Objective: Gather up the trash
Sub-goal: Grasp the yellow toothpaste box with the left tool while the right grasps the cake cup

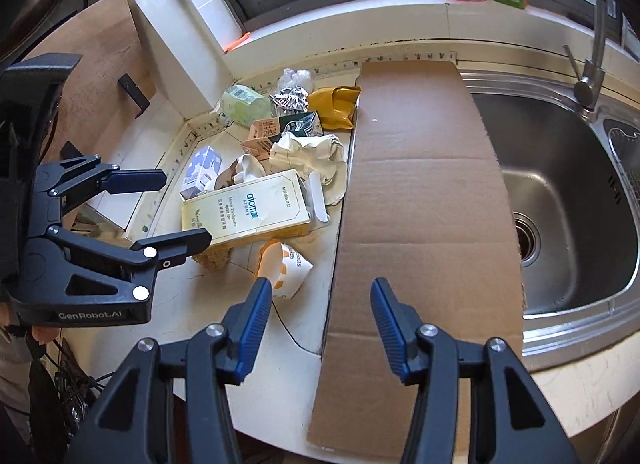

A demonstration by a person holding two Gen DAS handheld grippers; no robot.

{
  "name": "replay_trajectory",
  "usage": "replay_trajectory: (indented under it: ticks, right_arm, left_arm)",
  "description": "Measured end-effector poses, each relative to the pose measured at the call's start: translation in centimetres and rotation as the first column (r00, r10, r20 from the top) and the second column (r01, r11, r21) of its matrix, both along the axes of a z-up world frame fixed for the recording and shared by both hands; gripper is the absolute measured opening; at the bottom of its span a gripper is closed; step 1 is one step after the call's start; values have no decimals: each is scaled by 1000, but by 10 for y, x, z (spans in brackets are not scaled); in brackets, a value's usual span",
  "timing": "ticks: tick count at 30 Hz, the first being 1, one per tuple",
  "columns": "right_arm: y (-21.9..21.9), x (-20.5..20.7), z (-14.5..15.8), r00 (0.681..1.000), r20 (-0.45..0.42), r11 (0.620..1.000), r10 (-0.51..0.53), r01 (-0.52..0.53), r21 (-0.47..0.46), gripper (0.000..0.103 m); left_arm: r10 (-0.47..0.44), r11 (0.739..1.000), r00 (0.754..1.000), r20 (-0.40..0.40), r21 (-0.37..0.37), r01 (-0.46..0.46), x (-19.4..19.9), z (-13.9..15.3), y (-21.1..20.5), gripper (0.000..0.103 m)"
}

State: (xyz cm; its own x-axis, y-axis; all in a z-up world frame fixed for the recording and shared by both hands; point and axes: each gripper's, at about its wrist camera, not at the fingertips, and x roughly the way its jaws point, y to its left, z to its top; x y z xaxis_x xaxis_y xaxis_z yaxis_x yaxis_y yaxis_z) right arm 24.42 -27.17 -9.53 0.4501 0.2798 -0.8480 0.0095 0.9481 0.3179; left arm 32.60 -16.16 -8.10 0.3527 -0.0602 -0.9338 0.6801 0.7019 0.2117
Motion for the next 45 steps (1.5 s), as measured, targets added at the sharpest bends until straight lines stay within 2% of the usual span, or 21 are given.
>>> replay_trajectory:
  ticks: [10, 15, 23, 29, 34, 39, 45]
  right_arm:
    - [14, 29, -22, 994, -28, 994, 108, -107, 10, 52]
    - [15, 34, -27, 990, -36, 991, 135, -135, 22, 52]
    - [18, 36, -33, 981, -40, 982, 187, -186, 24, 52]
    - [25, 41, -37, 975, -41, 975, 219, -217, 38, 52]
    - [39, 46, -40, 964, -39, 965, 264, -263, 26, 52]
    - [54, 49, -46, 952, -42, 952, 304, -305, -1, 52]
    - [68, 53, -55, 940, -48, 939, 339, -341, -46, 52]
  left_arm:
    - [-57, 994, 996, -65, 85, 62, 22, -34, -8, 74]
    - [-64, 991, 993, -97, 110, 74, 23, -52, -12, 61]
    - [-63, 993, 996, -56, 94, 68, 16, -49, -14, 57]
    - [23, 999, 999, -34, 33, -22, 9, -26, 5, 55]
    - [131, 991, 991, -28, -29, -132, 0, -10, 30, 54]
    - [265, 958, 964, -38, -104, -267, -10, -4, 58, 54]
    - [371, 910, 927, -54, -179, -375, -27, -1, 80, 54]
